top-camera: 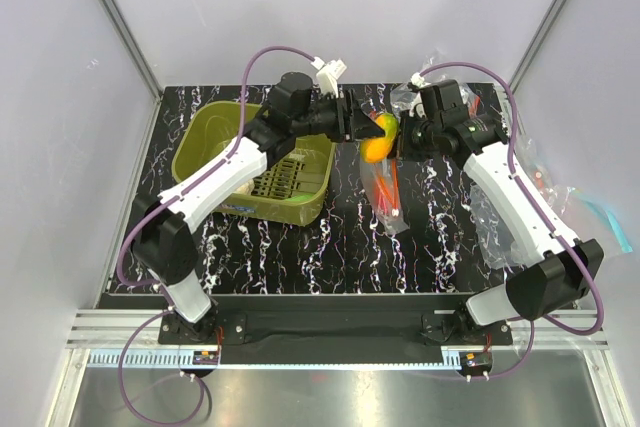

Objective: Place the food in the zip-top bag and seal the zipper
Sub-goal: Place the fake fruit in the zipper food storage bag.

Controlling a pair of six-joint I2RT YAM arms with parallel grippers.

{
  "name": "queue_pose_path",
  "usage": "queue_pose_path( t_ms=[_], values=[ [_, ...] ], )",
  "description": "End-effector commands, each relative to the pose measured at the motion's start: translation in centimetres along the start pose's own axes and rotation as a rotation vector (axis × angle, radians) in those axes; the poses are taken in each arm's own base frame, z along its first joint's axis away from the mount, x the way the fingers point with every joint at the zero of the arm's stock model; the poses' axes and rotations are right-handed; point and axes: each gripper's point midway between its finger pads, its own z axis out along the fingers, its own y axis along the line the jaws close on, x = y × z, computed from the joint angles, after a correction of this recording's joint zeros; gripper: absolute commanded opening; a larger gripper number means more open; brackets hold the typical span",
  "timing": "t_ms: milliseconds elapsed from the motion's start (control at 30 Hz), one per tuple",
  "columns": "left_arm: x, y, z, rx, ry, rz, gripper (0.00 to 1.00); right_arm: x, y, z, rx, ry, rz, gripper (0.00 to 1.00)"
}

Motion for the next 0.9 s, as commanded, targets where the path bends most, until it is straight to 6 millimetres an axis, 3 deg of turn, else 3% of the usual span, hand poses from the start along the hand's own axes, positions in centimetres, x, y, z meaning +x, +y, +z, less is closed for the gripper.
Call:
queue_pose_path(
  t_ms=[0, 133, 433, 500, 533, 667, 867],
  values=[
    [0.5, -0.3, -0.3, -0.012, 0.015, 0.013, 0.31, -1.0, 0.7, -1.6, -0.027, -0.06, -0.005, 0.0],
    [3.8, 1.7, -0.3, -0.1, 0.152, -0.041, 0.3, -1.2, 0.4, -1.9, -0.008, -0.075, -0.012, 0.0],
    [8.2, 3.7, -0.3, -0.244, 0.392, -0.086, 0.32, -1.4, 0.4, -1.8, -0.01, -0.076, -0.014, 0.0],
    [7.6, 3.2, 0.1, -0.251, 0.397, -0.063, 0.32, -1.4, 0.5, -1.7, -0.016, -0.075, -0.013, 0.0],
    [8.5, 4.1, 0.2, -0.278, 0.439, -0.088, 0.32, -1.4, 0.6, -1.6, -0.017, -0.076, -0.012, 0.0],
    [8.1, 4.6, 0.9, -0.308, 0.442, -0.109, 0.33, -1.6, 0.6, -1.7, -0.019, -0.082, -0.016, 0.0],
    [5.6, 5.5, 2.5, -0.364, 0.327, -0.138, 0.39, -1.0, 1.0, -1.5, -0.043, -0.063, 0.006, 0.0]
  ],
)
